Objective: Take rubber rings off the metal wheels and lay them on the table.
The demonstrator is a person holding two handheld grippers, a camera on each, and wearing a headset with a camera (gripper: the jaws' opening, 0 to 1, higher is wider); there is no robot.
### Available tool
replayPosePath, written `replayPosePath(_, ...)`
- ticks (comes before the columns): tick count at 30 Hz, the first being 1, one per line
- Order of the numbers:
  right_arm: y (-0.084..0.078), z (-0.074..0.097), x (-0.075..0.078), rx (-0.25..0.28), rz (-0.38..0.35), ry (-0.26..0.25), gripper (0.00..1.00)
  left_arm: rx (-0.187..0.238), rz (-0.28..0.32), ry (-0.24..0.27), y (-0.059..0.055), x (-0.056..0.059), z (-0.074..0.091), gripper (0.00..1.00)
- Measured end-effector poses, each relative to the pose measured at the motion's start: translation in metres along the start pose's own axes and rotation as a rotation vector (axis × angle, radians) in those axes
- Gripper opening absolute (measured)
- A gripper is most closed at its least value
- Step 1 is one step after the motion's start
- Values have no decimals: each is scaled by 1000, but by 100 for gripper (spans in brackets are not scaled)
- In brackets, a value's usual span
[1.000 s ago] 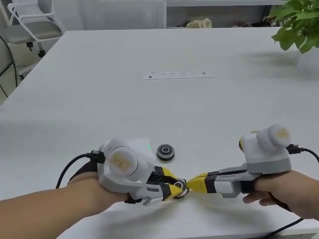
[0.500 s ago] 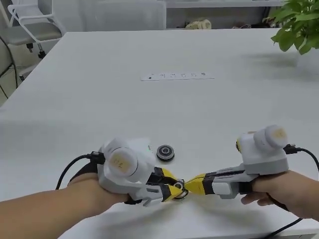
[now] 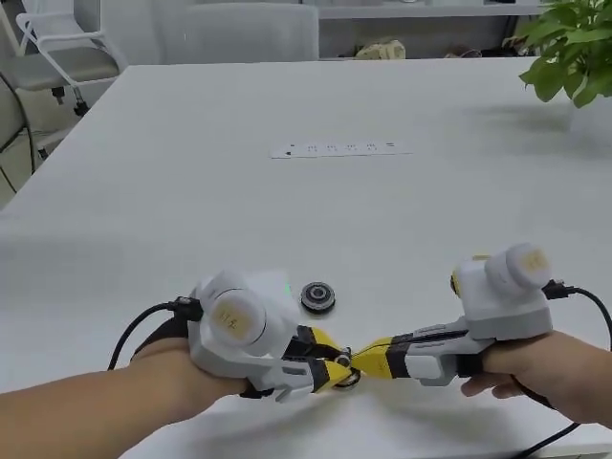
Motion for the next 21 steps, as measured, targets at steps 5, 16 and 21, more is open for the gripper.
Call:
replayPosePath(5,1,-3,-3,-8,38,13,0,3,3,0,0,0,0,7)
replayPosePath(16,0,1,4,2,62,-23,0,5,8,-6,0,0,-1,7)
replayPosePath(21,0,1,4,0,72,-26,0,2,12,-10,0,-1,-1,7)
Point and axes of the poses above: the centre of the closed fingertips' face, and the gripper's own axes: z roughly backward along the fingers, x roughly to its right, y roughly out of its top, the point moved 9 cm from there along z, roughly backward along the fingers, and after that the axes turned 10 degrees about -z, right-handed, at the moved point
